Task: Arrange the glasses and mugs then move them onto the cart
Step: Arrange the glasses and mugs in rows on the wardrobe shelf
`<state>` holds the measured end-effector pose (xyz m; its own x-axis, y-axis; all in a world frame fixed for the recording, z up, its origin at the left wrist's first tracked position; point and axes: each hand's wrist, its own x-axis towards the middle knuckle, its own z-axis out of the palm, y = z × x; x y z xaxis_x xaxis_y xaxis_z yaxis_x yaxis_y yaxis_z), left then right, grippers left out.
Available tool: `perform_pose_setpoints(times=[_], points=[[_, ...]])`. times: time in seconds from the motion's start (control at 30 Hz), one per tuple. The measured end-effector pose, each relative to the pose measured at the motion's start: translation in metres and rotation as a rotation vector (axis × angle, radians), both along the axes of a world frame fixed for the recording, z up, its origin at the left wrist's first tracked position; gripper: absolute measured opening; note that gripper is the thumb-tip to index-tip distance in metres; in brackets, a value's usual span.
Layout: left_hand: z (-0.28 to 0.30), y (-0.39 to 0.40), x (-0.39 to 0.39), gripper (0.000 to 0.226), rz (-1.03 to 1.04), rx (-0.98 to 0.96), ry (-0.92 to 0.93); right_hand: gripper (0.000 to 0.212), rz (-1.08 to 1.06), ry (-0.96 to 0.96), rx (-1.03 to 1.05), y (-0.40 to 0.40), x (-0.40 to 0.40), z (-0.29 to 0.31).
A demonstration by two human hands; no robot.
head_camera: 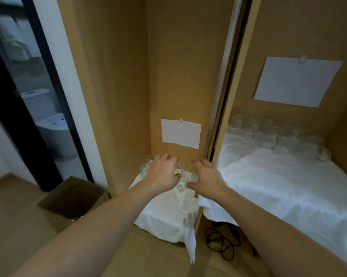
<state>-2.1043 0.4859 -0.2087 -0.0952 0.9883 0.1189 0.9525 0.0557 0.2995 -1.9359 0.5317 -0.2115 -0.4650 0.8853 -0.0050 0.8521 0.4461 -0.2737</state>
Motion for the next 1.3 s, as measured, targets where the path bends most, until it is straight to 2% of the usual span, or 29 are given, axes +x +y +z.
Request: perform_pose_setpoints(times=[0.37,0.67,0.97,1.3], points=[[-0.038,0.009,-0.099,0.058,0.235,-0.134,-0.04,0.087,0.107,-0.013,-0.122,0.04,-0.096,-0.049],[-0.06,0.054,-0.154,0.059,0.318,-0.261,-0.036,0.086,0.186,0.026,-0.228,0.102,-0.166,-0.081],[-0.081,0.114,-0.193,0.06,0.332,-0.314,-0.051,0.083,0.151,0.038,-0.316,0.157,-0.198,-0.11],[-0.103,0.163,-0.25,0.056,0.184,-0.328,-0.074,0.079,0.015,0.035,-0.333,0.183,-0.238,-0.124]])
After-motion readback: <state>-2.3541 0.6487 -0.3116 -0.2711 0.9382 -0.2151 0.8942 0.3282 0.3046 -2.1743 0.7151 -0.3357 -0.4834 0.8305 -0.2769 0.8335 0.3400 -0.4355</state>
